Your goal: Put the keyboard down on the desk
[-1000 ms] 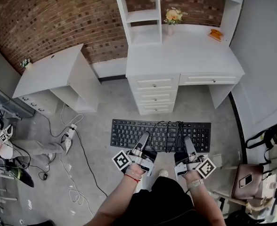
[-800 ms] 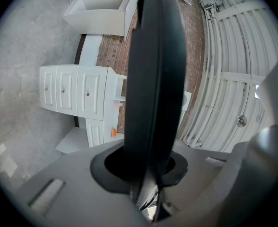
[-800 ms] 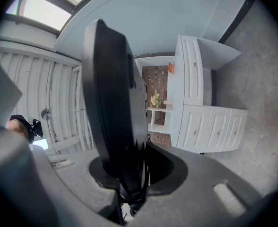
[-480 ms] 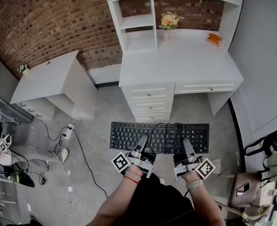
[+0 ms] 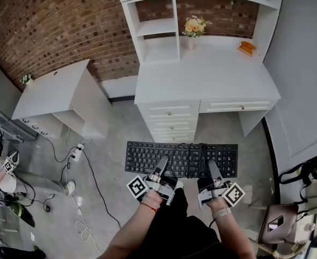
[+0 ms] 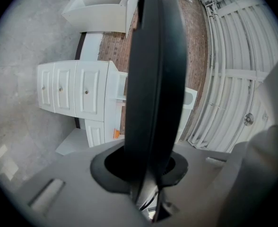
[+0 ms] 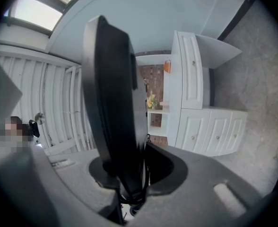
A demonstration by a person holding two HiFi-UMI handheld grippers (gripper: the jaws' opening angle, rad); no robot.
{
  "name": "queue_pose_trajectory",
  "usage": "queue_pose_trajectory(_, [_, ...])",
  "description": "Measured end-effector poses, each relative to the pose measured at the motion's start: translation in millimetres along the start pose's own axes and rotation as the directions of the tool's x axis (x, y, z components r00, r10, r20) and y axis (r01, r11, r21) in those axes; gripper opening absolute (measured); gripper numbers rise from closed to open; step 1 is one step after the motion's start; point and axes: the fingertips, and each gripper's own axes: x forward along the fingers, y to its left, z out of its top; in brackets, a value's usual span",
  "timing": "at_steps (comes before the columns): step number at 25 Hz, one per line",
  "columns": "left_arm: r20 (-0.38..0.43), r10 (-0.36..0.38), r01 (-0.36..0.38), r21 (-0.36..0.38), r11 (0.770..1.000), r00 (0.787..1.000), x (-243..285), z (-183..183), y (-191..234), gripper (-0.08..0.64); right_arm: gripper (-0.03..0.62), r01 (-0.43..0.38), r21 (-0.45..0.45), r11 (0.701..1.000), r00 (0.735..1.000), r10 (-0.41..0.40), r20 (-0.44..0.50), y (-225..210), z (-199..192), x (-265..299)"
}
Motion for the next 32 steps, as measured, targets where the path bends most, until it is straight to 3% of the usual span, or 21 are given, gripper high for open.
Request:
queue_pose_trajectory(14, [-0.013, 0.028, -0.028, -0.015, 0.999, 1.0, 78, 34, 21, 0.075, 0.08, 0.031, 0.005, 1.0, 1.0, -0.031, -0.003, -27, 39, 72])
queue_pose_trajectory(26, [-0.104, 0.041, -0.04, 0.012, 0.999, 0.994, 160, 71, 46, 0.067, 0.078, 0.047, -0.024, 0.999, 0.999, -0.047, 0.007, -58, 79, 149])
queue_pose_trajectory(32, [-0.13, 0.05, -0.05, 0.009, 0.999, 0.99, 190, 71, 51, 0.067, 0.077, 0.058, -0.006, 0.998, 0.998, -0.058, 0.032, -64, 97, 165])
